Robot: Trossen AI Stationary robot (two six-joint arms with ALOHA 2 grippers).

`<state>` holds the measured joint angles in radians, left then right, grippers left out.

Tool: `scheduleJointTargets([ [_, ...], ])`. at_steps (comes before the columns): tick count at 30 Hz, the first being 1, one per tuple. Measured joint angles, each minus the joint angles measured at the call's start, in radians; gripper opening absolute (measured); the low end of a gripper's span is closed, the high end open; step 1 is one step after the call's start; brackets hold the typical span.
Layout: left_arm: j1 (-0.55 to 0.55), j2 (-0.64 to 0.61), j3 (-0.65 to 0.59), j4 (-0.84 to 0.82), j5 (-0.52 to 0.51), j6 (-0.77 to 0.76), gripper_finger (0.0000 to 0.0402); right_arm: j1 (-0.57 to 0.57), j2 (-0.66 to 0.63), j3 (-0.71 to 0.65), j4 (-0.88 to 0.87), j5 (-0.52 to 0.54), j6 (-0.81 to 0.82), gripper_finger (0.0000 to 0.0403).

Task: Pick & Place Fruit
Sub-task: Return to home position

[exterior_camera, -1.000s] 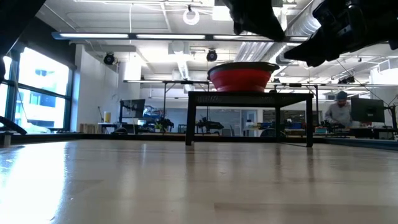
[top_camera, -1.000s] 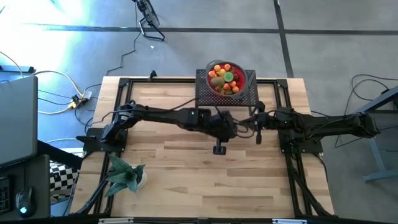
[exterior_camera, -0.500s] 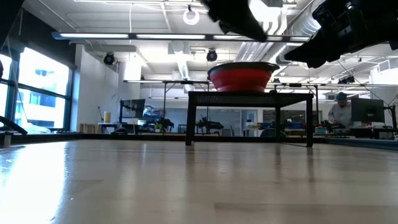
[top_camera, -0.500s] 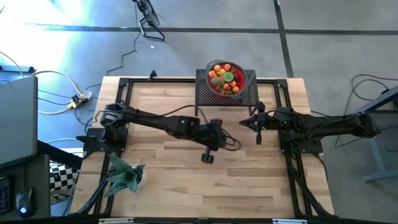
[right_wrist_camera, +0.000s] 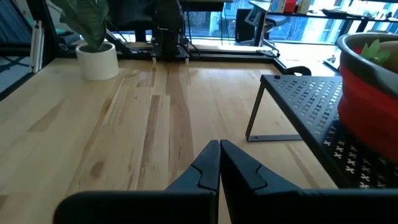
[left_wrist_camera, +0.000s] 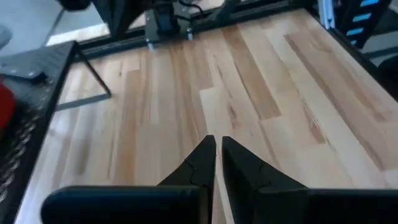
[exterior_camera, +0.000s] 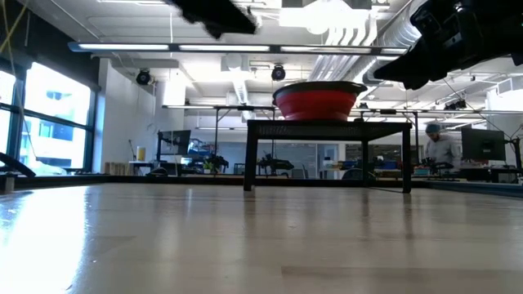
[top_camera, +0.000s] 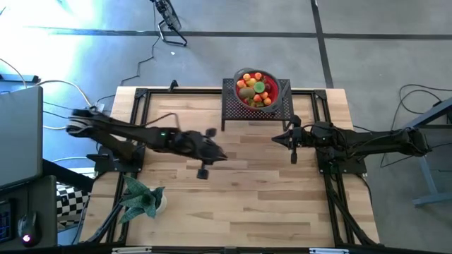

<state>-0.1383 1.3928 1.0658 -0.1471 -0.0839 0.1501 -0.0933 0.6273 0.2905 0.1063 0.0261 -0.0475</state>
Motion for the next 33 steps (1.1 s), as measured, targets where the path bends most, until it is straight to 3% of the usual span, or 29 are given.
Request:
scheduleJointTargets([
  [10,0.000,-0.398,-0.289,0.026,-0.004,0.001,0.0024,0.000,0.000,0.000,0.003,0.000,-0.001,0.0005],
  [18,0.000,-0.670,-0.450,0.024,-0.004,0.000,0.0024,0.000,0.000,0.000,0.000,0.000,-0.008,0.0005],
  [26,0.000,-0.885,-0.536,-0.034,0.032,-0.006,0.0024,0.000,0.000,0.000,-0.016,-0.001,0.007,0.0005],
  [33,0.000,-1.009,-0.568,-0.084,0.088,-0.025,0.0024,0.000,0.000,0.000,-0.013,-0.004,0.134,0.0005],
])
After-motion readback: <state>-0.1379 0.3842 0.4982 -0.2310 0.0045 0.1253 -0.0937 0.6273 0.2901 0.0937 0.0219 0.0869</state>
